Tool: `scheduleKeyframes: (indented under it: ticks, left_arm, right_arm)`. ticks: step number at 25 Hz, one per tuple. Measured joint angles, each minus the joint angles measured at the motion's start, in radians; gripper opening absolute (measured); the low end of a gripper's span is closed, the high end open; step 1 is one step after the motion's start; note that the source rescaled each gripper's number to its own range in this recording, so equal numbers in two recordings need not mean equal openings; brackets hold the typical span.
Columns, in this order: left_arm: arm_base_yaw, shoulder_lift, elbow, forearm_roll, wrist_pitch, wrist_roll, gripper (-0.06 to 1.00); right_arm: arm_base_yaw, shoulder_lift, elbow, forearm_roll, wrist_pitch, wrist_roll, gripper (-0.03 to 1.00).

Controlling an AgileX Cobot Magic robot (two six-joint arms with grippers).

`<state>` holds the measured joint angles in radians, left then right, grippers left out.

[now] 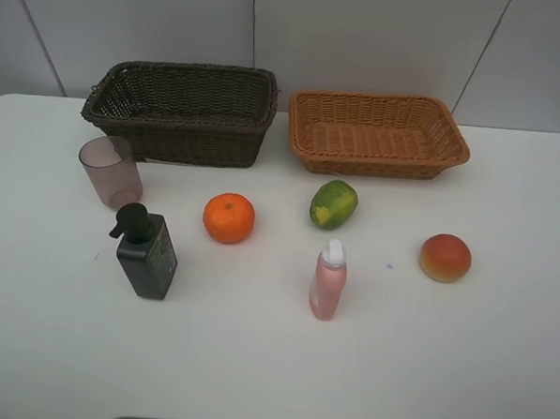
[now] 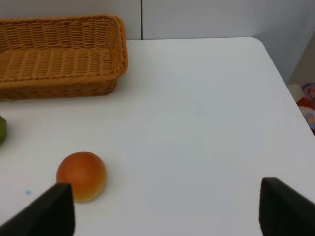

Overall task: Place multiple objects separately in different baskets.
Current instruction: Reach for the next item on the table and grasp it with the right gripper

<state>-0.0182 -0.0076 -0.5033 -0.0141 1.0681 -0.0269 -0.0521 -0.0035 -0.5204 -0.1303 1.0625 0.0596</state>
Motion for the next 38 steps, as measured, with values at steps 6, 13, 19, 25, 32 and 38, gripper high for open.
scheduleKeyframes:
  ticks: [6, 13, 19, 25, 32, 38]
  left_arm:
    - [0.000, 0.000, 0.000, 0.000, 0.000, 0.000, 1.00]
    - [0.000, 0.000, 0.000, 0.000, 0.000, 0.000, 1.00]
    - [0.000, 0.000, 0.000, 0.000, 0.000, 0.000, 1.00]
    - [0.000, 0.000, 0.000, 0.000, -0.001, 0.000, 1.00]
    - [0.000, 0.000, 0.000, 0.000, -0.001, 0.000, 1.00]
    - [0.000, 0.000, 0.000, 0.000, -0.001, 0.000, 1.00]
  right_arm:
    - [0.001, 0.000, 0.000, 0.000, 0.000, 0.000, 0.68]
    - [0.010, 0.092, -0.013, -0.006, 0.000, 0.000, 0.68]
    - [0.010, 0.372, -0.143, -0.007, 0.000, 0.000, 0.68]
    - [0.010, 0.728, -0.356, -0.007, -0.063, 0.000, 0.68]
    - [0.010, 1.124, -0.494, 0.005, -0.118, 0.026, 0.68]
    - [0.024, 1.355, -0.497, 0.038, -0.132, 0.038, 0.68]
